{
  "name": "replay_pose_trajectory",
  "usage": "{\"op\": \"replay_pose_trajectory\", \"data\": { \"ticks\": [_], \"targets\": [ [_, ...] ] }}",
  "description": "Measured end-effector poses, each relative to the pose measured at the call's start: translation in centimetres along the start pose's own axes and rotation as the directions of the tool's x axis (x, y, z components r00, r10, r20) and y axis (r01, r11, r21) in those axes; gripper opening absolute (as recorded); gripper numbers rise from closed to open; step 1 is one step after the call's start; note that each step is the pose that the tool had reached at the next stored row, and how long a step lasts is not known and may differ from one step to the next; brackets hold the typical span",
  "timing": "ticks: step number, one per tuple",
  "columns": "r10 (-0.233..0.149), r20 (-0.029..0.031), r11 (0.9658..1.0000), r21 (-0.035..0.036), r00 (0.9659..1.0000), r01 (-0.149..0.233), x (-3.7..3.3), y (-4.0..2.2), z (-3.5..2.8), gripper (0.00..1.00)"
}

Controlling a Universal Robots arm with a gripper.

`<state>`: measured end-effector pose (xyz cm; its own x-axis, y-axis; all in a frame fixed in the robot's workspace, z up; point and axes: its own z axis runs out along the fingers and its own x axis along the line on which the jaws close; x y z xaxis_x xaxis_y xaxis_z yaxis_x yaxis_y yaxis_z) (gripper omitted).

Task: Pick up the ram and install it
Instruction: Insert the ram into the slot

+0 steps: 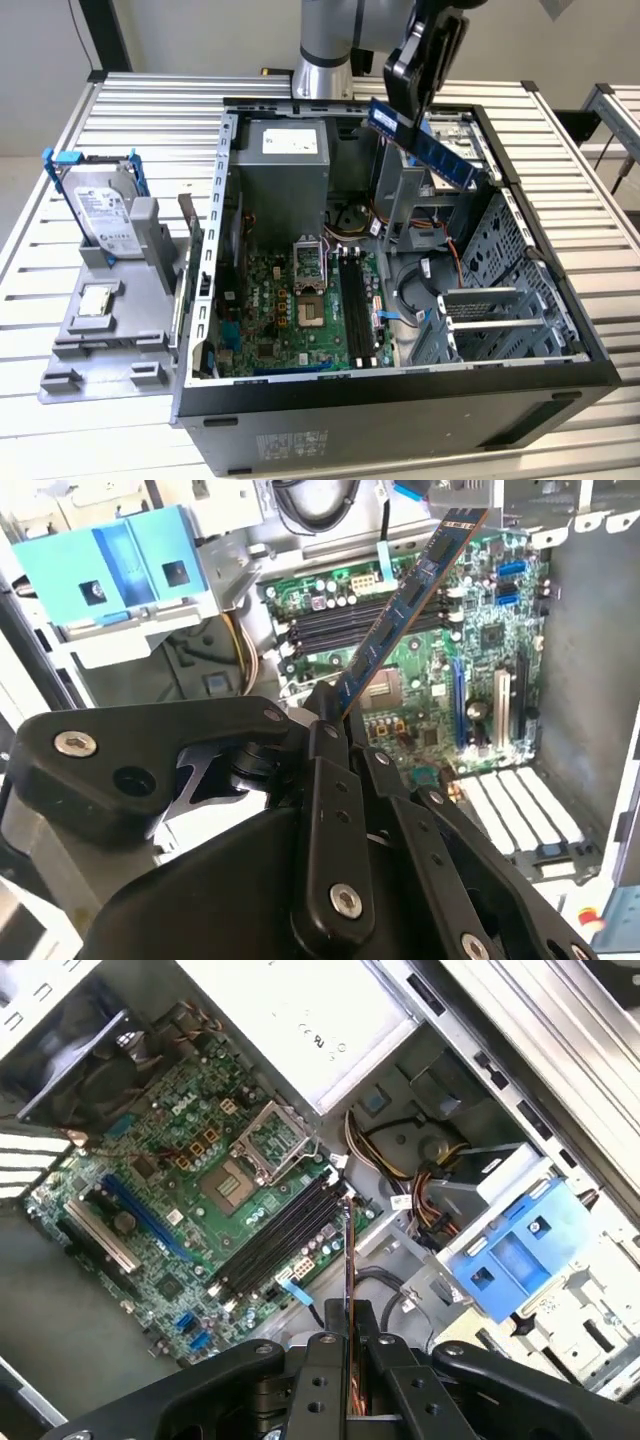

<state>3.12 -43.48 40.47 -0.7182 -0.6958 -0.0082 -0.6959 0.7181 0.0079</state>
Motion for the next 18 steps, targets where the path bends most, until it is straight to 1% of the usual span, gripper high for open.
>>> {"op": "replay_pose_trajectory", "data": {
  "ticks": [2, 4, 8, 10, 13, 15, 18],
  "targets": [
    [0.031, 0.0003, 0.9995, 0.0002, 0.9995, -0.031, 0.0, 0.0, 0.0, 0.0],
    [0.064, 0.0006, 0.998, 0.0005, 0.998, -0.064, 0.0, 0.0, 0.0, 0.0],
    [0.122, 0.0011, 0.9925, 0.0009, 0.9925, -0.122, 0.0, 0.0, 0.0, 0.0],
    [0.15, 0.0013, 0.9887, 0.0011, 0.9887, -0.15, 0.0, 0.0, 0.0, 0.0],
    [0.191, 0.0017, 0.9817, 0.0014, 0.9817, -0.191, 0.0, 0.0, 0.0, 0.0],
    [0.216, 0.0019, 0.9764, 0.0015, 0.9764, -0.216, 0.0, 0.0, 0.0, 0.0],
    [0.252, 0.002, 0.9676, 0.002, 0.9676, -0.252, 0.01, -0.01, -0.01, 0.0]
  ]
}}
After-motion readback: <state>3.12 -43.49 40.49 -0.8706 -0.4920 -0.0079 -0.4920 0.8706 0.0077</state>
